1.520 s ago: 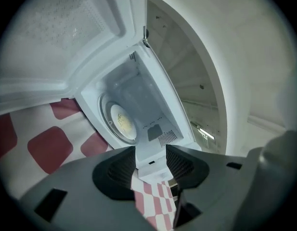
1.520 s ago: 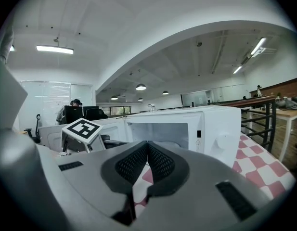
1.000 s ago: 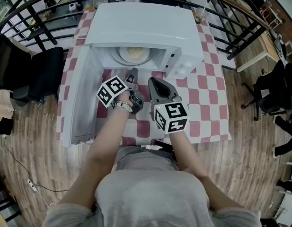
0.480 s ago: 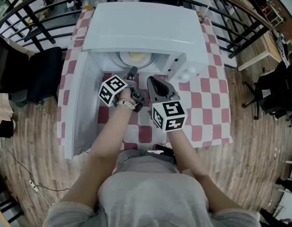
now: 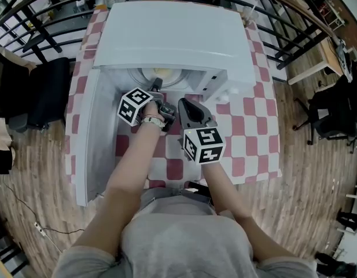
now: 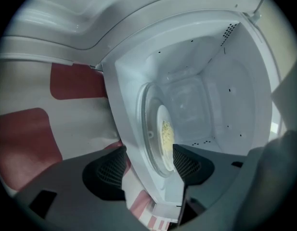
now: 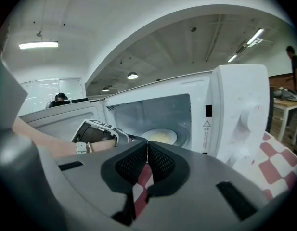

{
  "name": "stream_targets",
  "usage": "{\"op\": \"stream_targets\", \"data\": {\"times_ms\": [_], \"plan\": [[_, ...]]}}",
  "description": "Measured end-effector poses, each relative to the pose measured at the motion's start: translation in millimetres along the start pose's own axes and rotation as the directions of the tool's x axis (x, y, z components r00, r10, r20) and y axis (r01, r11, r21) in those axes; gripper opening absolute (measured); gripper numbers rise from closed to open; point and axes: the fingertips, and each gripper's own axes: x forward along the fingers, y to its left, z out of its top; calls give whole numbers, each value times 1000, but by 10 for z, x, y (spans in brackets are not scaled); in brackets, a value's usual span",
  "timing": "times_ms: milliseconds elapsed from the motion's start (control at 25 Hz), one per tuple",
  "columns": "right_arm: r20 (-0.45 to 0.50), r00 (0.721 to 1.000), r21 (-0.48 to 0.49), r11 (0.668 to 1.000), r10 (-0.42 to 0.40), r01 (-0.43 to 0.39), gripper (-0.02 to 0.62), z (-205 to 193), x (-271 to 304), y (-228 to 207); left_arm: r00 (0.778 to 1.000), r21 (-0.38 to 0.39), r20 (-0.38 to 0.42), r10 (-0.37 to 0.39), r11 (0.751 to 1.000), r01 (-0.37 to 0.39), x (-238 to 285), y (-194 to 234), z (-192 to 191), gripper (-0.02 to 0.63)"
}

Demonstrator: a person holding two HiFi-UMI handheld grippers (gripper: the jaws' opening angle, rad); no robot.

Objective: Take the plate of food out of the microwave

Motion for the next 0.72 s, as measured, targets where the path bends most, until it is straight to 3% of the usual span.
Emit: {"op": "stream_targets", "data": {"times_ms": [400, 720], "plan": [[-24, 999, 43, 998, -35, 36, 26, -91, 44, -146, 983, -1, 18, 185, 983, -185, 57, 92, 4, 287], [-30, 998, 46, 997, -53, 54, 26, -106, 30, -212, 980, -17, 23, 199, 980, -199, 113, 128, 51, 291]]}}
